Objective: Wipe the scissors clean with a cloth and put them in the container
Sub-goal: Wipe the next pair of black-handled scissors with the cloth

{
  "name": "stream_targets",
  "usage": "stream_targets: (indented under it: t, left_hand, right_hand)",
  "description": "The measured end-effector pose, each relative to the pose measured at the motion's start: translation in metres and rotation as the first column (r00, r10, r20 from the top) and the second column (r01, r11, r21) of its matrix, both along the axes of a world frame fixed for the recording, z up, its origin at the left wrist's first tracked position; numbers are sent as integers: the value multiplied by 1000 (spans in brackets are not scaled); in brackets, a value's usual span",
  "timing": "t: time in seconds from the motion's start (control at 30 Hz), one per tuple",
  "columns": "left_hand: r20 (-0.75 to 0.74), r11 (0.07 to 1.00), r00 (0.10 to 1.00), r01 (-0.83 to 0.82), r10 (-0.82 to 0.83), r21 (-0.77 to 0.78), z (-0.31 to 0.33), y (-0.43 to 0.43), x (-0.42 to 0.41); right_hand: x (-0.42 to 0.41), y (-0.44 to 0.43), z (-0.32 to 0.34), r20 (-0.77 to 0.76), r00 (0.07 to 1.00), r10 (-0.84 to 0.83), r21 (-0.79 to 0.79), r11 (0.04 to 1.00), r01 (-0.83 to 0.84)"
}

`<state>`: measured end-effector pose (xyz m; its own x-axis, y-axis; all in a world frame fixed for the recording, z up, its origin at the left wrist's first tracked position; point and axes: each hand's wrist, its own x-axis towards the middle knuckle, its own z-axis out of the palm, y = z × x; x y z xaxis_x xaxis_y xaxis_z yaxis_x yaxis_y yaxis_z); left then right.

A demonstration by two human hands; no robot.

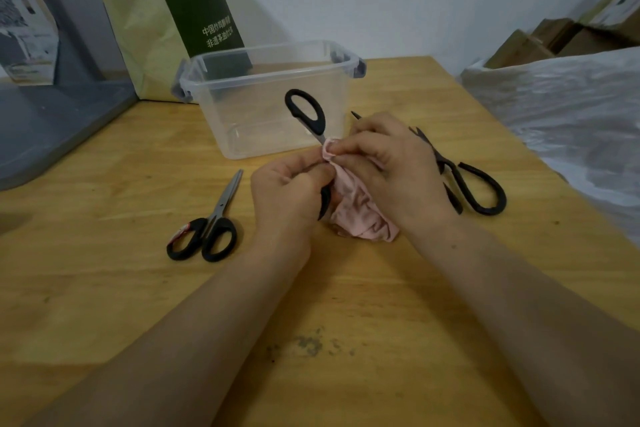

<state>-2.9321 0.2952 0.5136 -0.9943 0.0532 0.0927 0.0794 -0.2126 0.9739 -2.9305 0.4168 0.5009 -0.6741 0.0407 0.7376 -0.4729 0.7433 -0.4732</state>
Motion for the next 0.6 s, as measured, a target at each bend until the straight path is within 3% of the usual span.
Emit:
stream_targets:
  t: [0.13,0.23,0.3,0.37,0.43,0.5,0.6]
  left_hand:
    - [51,998,999,-7,4,60,3,-2,1]
    - [48,995,997,-64,60,81,2,-6,-6]
    - [24,995,998,-66,65,71,2,-7,-9]
    - [28,997,999,-32,30,68,2,-6,-7]
    - [41,997,999,-5,2,71,1,-3,-6]
    - [44,998,999,1,-4,66,-1,-1,-7]
    - [47,999,999,8,-10,44,-3,-2,-8]
  right_hand:
    - [1,10,-1,78,994,80,35,996,-83]
    - [6,17,0,274,961,34,39,998,-46]
    - [8,20,5,336,942,15,-174,984,46]
    - [9,18,12,285,956,71,-478,875,78]
    - [10,12,17,268,944,193,-668,743,38]
    - [11,8,15,287,905,313,-755,656,12]
    - [11,6,14,323,861,394,-795,606,21]
